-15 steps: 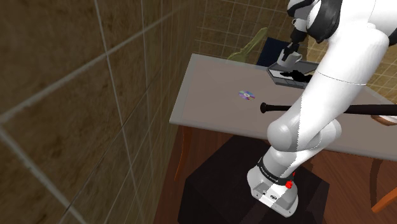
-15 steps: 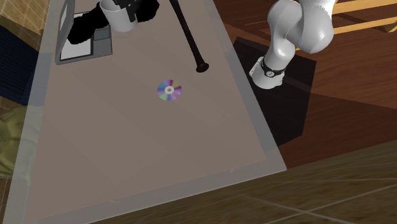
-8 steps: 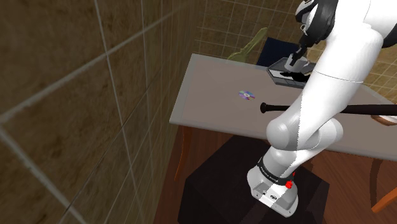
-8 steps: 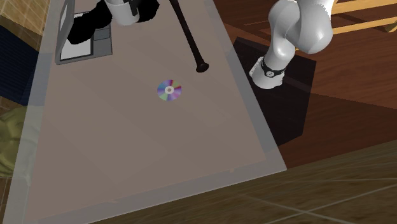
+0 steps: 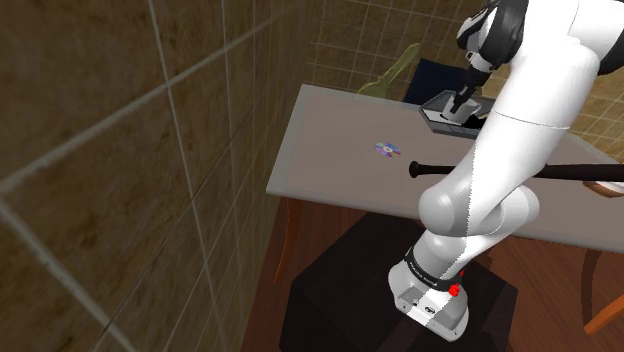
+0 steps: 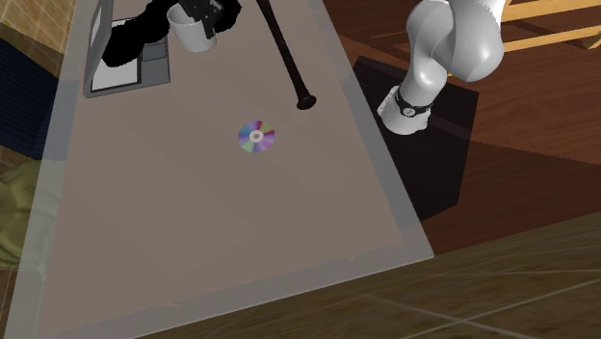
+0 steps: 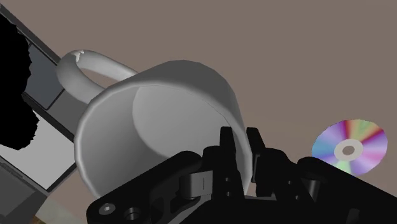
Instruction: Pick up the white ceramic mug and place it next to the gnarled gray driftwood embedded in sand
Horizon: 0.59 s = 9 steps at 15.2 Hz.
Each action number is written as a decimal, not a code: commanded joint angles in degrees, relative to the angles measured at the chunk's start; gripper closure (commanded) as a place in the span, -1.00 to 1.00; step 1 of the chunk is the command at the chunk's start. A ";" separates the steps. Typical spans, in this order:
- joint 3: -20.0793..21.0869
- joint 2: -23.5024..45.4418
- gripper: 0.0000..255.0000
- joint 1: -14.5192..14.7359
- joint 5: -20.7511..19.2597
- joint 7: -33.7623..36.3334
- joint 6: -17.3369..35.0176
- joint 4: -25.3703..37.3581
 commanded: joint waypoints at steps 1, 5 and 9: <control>0.07 0.40 1.00 -0.07 0.39 -0.37 1.54 -1.22; 0.27 1.25 1.00 -0.19 1.21 -1.04 4.34 -3.41; 0.53 2.30 1.00 -0.38 2.23 -1.84 7.06 -5.38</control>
